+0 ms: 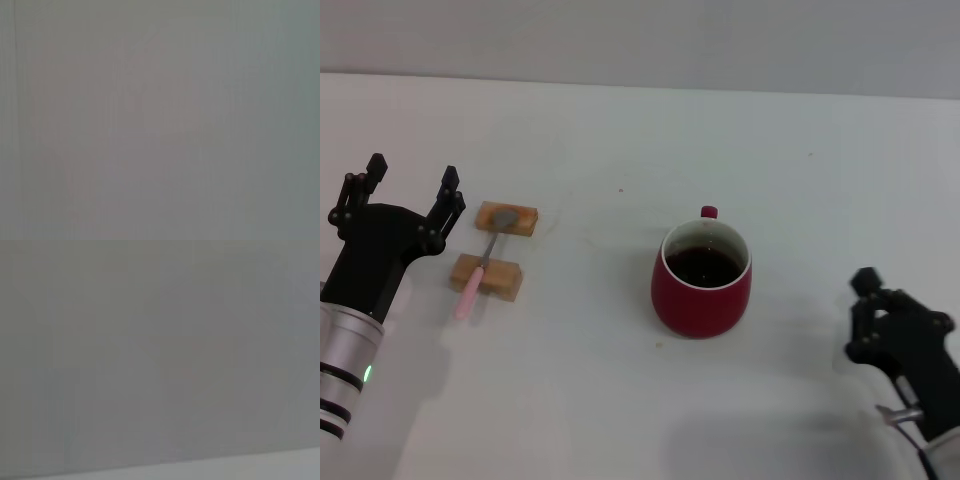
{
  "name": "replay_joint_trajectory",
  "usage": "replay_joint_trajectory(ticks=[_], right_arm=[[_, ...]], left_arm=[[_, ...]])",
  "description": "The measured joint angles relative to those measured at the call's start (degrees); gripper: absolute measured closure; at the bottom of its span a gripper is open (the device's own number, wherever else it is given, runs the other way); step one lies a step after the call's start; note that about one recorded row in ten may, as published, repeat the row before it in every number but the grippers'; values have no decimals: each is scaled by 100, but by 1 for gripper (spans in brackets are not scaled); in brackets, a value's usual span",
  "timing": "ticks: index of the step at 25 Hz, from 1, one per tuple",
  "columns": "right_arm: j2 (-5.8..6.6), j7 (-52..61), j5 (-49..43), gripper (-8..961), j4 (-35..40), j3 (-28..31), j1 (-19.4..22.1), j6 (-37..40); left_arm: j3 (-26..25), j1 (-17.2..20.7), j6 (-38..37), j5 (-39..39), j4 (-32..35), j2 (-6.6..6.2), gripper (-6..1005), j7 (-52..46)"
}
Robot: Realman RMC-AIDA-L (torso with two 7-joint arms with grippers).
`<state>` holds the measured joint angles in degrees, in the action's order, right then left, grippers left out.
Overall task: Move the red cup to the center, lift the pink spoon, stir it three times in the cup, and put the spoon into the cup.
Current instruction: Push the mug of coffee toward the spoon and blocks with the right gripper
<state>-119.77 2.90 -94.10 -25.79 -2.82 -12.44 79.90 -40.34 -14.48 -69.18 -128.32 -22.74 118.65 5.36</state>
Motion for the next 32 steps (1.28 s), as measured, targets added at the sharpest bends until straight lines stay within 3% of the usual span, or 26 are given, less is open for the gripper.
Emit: replay_joint_trajectory(ticks=[7,32], right_arm=[[-2,0,-235,953,-172,-20,-260,-556],[0,263,-483,953,-217,-3,-745,-1101]], left_arm=[[-8,-3,-23,0,-28,0,184,0],[-9,-50,-137,-2,9,0,185,0]])
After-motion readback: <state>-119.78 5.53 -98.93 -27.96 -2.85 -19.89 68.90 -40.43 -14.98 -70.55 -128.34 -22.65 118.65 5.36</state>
